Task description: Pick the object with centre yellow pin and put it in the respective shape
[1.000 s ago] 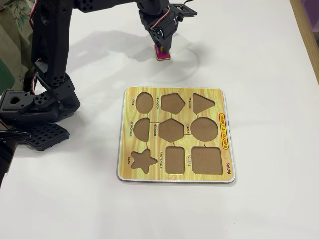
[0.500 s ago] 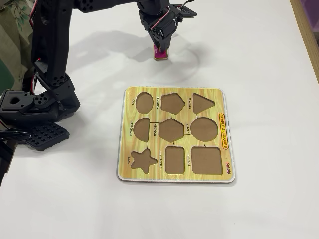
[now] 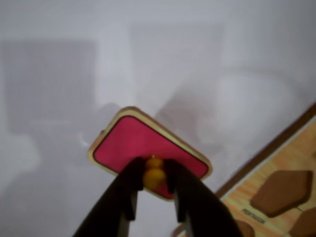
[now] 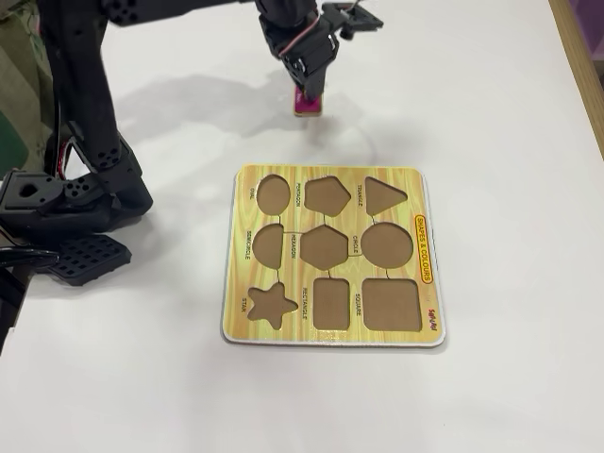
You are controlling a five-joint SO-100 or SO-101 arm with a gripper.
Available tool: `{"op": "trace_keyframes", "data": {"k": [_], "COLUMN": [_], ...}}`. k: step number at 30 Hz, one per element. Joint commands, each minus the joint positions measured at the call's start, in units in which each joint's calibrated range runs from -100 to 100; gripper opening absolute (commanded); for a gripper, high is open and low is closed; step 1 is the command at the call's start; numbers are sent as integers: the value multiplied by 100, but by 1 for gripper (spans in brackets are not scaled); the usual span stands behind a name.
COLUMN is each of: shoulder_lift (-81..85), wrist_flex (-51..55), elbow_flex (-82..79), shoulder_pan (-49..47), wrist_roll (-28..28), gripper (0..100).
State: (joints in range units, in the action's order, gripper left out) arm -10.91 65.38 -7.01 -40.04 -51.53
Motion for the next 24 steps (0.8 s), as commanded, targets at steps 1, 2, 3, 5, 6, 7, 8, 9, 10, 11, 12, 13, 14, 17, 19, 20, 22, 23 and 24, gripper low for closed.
{"op": "trace_keyframes", "data": {"k": [1, 2, 3, 5, 6, 7, 8, 9, 10, 11, 12, 13, 14, 17, 19, 20, 22, 23, 24], "shoulder_lift": [815, 907, 1024, 1250, 1359, 1459, 1585, 1685, 1786, 1878, 1961, 2062, 2162, 2472, 2714, 2840, 3024, 3108, 3175], "wrist_flex": [-4, -4, 5, 5, 5, 5, 5, 5, 5, 5, 5, 5, 5, 5, 5, 5, 5, 5, 5], "elbow_flex": [-99, -153, -225, -432, -531, -638, -773, -872, -971, -1079, -1169, -1277, -1394, -1772, -2023, -2149, -2383, -2518, -2617], "shoulder_pan": [576, 693, 830, 1064, 1172, 1269, 1406, 1533, 1660, 1787, 1894, 1992, 2099, 2363, 2568, 2676, 2842, 2930, 3008], "wrist_roll": [488, 561, 619, 713, 771, 844, 943, 1032, 1131, 1226, 1299, 1362, 1398, 1398, 1398, 1403, 1409, 1414, 1492], "gripper": [1, 1, 1, 1, 1, 1, 1, 1, 1, 1, 1, 1, 1, 1, 1, 1, 1, 1, 1]}}
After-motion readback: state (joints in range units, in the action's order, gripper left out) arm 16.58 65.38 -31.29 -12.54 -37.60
